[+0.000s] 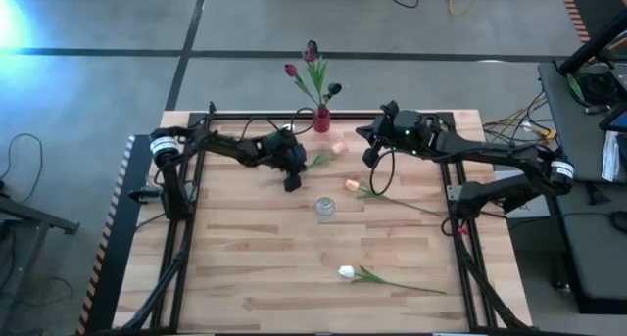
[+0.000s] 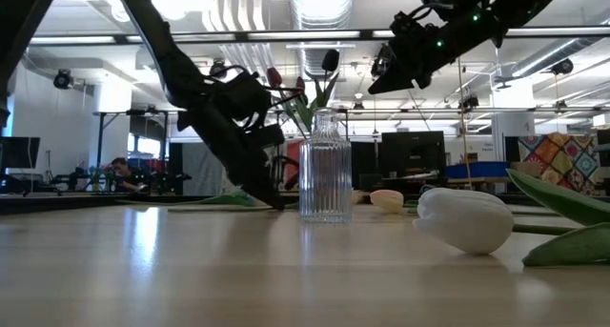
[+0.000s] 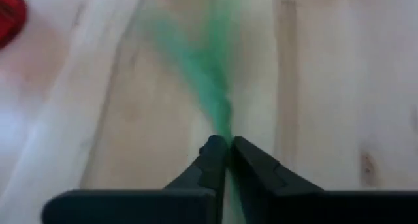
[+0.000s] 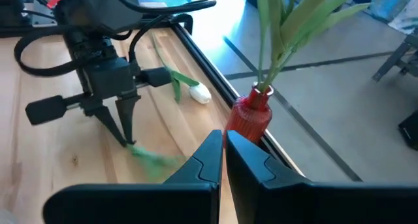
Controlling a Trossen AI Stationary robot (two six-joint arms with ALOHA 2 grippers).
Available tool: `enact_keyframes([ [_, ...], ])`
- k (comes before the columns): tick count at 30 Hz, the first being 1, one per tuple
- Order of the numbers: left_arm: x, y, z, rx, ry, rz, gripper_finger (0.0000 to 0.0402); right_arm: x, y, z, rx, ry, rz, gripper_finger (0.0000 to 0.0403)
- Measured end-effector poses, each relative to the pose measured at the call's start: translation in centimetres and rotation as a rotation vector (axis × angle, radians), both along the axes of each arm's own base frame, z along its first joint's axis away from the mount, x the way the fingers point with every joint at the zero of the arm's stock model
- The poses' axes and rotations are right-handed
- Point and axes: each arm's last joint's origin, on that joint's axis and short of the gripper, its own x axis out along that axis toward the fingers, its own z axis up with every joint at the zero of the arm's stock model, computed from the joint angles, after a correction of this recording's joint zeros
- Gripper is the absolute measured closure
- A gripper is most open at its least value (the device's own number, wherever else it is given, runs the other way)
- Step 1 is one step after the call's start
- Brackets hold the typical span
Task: Sort flowers into vase by color
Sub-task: Put the top orange tulip into the transparent vase
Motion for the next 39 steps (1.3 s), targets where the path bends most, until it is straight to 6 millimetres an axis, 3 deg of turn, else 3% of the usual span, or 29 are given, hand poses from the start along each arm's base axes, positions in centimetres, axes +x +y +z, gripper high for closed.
enact_keyframes([
  [9,-3.1,-1.6,1.5,0.015,-0.218,-0.005,0.0400,-0.2,1.7,-2.8,-0.044,-0.097,0.057,0.0390],
  [15,-5.8,-3.0,4.7,0.071,-0.524,-0.009,0.0401,-0.2,2.8,-3.3,-0.044,-0.196,0.091,0.0390],
  [19,-6.5,-3.7,6.8,0.067,-0.738,-0.075,0.0401,0.1,3.8,-2.9,-0.058,-0.295,0.132,0.0390],
  [25,-6.2,-4.3,8.9,0.092,-0.943,-0.149,0.0401,1.3,4.6,-2.8,-0.051,-0.445,0.238,0.0377],
  [35,-3.1,-4.2,10.2,0.112,-1.013,-0.204,0.0401,5.0,4.3,-4.0,0.014,-0.567,0.299,0.0252],
  [39,-2.5,-4.1,9.7,0.103,-1.017,-0.214,0.0402,5.6,4.3,-4.1,0.012,-0.638,0.334,0.0229],
])
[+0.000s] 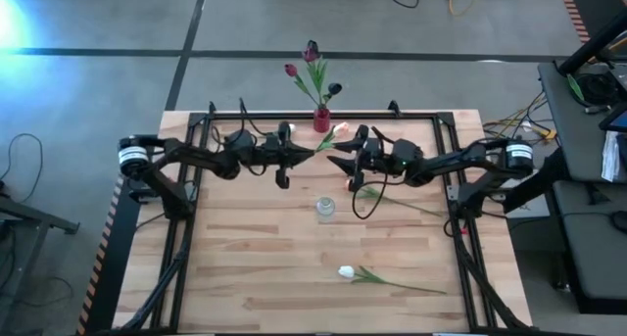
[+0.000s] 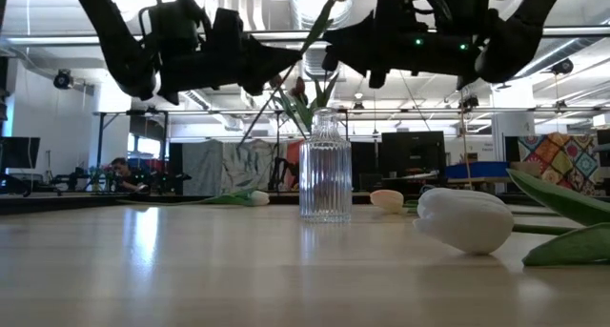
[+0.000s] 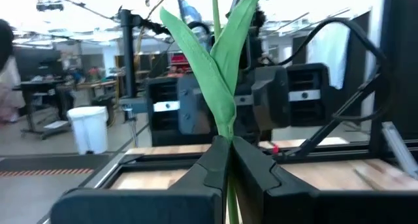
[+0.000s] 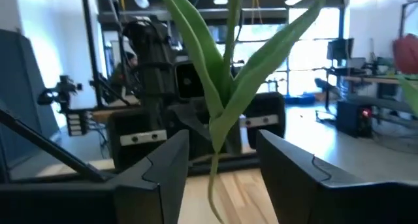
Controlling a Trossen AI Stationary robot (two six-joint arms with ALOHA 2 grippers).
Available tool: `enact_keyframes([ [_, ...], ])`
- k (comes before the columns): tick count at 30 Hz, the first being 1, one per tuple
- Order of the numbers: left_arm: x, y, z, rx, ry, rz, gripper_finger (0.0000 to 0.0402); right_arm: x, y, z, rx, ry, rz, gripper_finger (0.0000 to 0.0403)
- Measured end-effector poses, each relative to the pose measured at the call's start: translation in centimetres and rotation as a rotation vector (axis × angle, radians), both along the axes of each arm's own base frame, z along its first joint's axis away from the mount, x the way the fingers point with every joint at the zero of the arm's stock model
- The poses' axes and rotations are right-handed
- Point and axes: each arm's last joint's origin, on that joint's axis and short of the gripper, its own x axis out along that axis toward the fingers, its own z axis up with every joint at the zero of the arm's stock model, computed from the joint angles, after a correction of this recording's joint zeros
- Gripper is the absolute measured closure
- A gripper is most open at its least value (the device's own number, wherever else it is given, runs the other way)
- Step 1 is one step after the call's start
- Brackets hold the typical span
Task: Sort flowers into vase by color
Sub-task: Put the top orange tulip into the transparent vase
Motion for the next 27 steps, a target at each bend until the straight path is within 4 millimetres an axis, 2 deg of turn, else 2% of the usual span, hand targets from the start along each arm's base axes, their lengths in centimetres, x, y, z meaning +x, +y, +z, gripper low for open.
enact_keyframes([
  [12,0.5,0.1,-0.2,0.002,-0.027,-0.017,0.0402,2.1,-0.2,0.5,0.004,-0.030,0.016,0.0265],
  [16,0.5,0.1,-0.2,0.002,-0.027,-0.018,0.0401,2.5,-0.1,0.9,-0.011,-0.041,0.020,0.0300],
  [22,0.5,0.1,-0.2,-0.022,-0.028,-0.021,0.0399,2.5,-0.1,1.0,-0.029,-0.045,0.016,0.0383],
  [27,0.3,0.1,-0.6,-0.027,-0.015,-0.011,0.0369,2.1,0.0,1.9,-0.033,-0.043,0.015,0.0388],
])
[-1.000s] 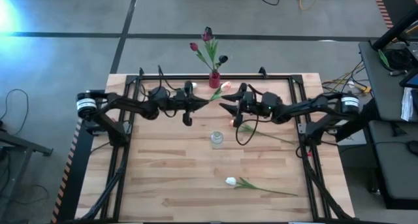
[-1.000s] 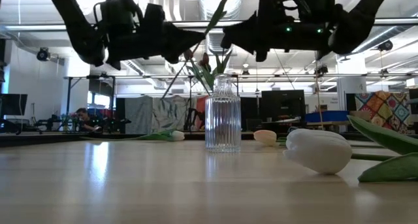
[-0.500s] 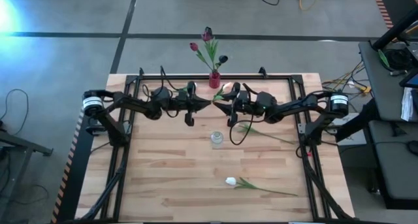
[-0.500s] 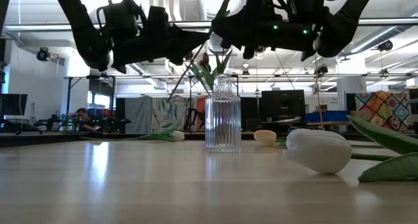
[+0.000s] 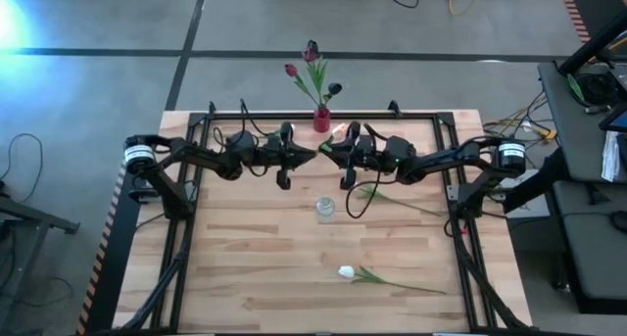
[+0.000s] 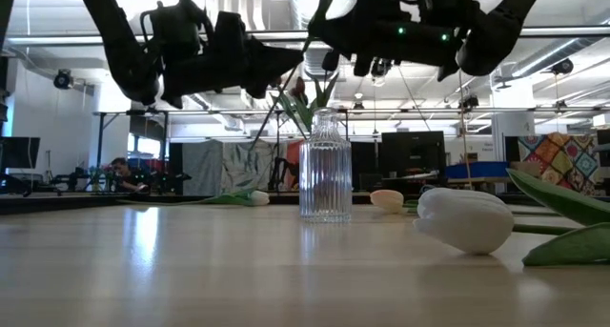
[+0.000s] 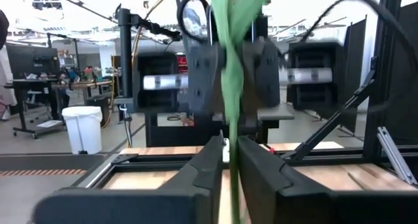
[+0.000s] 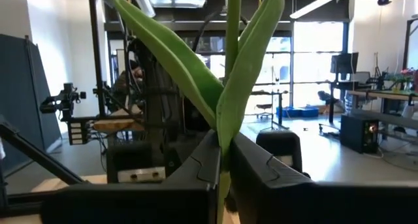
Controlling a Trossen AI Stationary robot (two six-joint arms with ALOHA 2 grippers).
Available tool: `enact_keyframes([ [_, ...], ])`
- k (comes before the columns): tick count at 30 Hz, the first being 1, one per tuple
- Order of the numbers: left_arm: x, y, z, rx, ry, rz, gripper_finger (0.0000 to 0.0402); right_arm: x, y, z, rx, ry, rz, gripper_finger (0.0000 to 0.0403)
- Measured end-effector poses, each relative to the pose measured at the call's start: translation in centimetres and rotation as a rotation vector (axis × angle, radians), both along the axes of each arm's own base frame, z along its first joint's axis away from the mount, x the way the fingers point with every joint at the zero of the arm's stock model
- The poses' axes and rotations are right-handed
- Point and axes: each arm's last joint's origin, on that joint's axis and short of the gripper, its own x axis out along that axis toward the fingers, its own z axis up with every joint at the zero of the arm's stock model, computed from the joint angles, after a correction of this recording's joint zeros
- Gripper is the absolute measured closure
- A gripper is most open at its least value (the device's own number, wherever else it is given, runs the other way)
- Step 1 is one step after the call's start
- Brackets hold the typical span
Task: Sort flowers into vase by color
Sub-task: Put the top orange tulip into the transparent vase
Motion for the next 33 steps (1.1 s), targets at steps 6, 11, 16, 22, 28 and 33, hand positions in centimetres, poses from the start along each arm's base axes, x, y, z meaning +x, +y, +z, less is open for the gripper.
enact_keyframes([
  [6,-0.5,-0.2,-0.7,0.001,0.020,0.006,0.0307,-1.4,0.4,2.3,0.018,0.049,0.004,0.0389],
  [11,-0.8,-0.2,-1.0,0.016,0.031,0.030,0.0259,-2.8,1.5,4.2,0.078,0.119,0.038,0.0389],
  [16,-1.3,-0.3,-1.2,0.021,0.036,0.042,0.0230,-3.8,3.2,6.2,0.098,0.187,0.089,0.0390],
  [22,-2.5,-0.5,-1.1,0.038,0.033,0.060,0.0224,-4.7,4.9,8.7,0.105,0.213,0.136,0.0390],
  [28,-3.5,-0.7,-1.4,0.055,0.043,0.113,0.0223,-4.5,5.7,10.1,0.114,0.299,0.118,0.0390],
  [33,-4.2,-0.8,-1.7,0.054,0.054,0.127,0.0223,-4.1,6.2,10.4,0.126,0.331,0.125,0.0390],
])
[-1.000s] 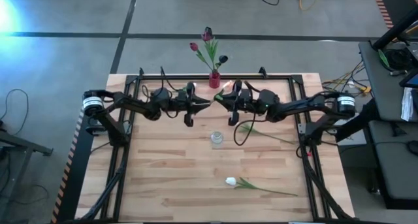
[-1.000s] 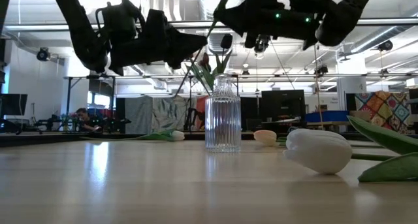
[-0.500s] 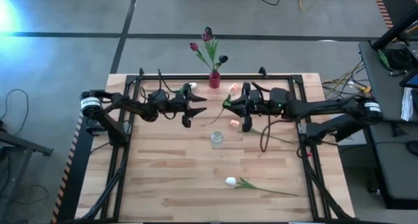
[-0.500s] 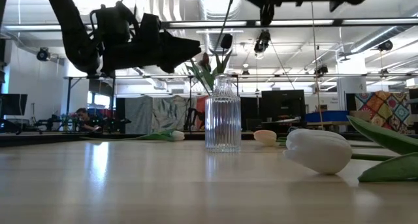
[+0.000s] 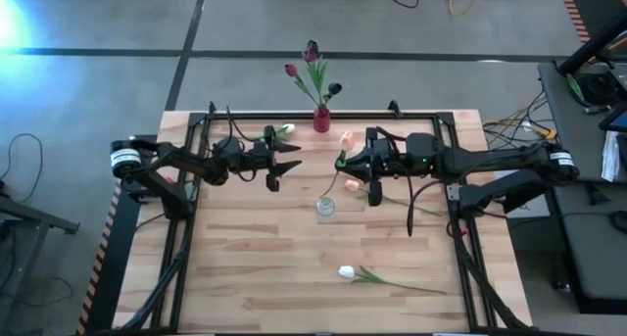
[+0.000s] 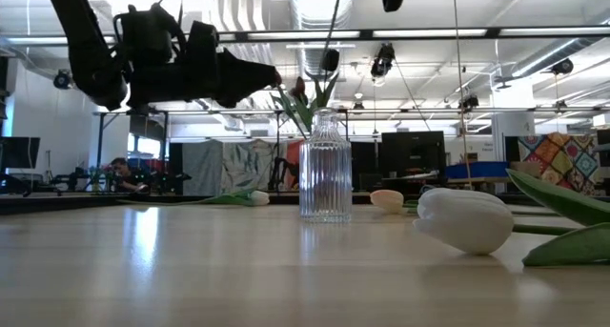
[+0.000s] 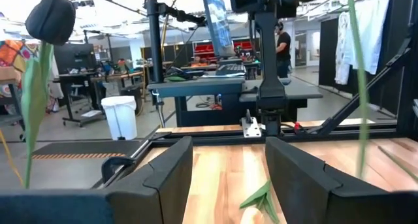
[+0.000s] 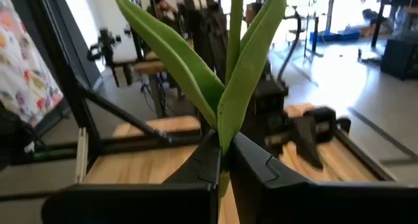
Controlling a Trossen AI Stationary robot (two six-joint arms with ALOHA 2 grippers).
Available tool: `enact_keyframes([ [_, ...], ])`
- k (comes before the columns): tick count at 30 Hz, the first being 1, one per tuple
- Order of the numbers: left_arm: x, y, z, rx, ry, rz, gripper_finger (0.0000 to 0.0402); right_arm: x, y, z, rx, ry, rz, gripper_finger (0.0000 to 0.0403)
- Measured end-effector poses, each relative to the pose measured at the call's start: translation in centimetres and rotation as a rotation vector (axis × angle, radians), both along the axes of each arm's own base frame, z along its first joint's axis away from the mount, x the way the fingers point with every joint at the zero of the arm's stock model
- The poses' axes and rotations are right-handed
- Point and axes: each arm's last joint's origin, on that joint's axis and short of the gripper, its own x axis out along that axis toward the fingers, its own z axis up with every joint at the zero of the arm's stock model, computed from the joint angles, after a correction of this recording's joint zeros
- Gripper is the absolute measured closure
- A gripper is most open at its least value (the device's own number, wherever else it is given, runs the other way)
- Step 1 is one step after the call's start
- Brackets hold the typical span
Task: Sort flowers into vase by color
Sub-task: Put the top orange tulip into the transparent vase
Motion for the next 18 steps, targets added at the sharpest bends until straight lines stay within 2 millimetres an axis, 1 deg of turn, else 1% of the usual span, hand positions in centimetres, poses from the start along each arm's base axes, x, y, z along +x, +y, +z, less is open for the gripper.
enact_keyframes([
  [8,-1.0,-0.2,-0.1,0.002,0.000,0.025,0.0223,0.2,0.0,-0.5,0.018,0.032,-0.015,0.0390],
  [14,-1.9,-0.2,-0.7,-0.002,0.022,0.044,0.0223,0.2,0.0,-0.6,0.037,0.041,-0.018,0.0390],
  [18,-2.1,-0.3,-0.9,0.002,0.029,0.049,0.0235,0.2,0.0,-0.5,0.040,0.043,-0.017,0.0390],
])
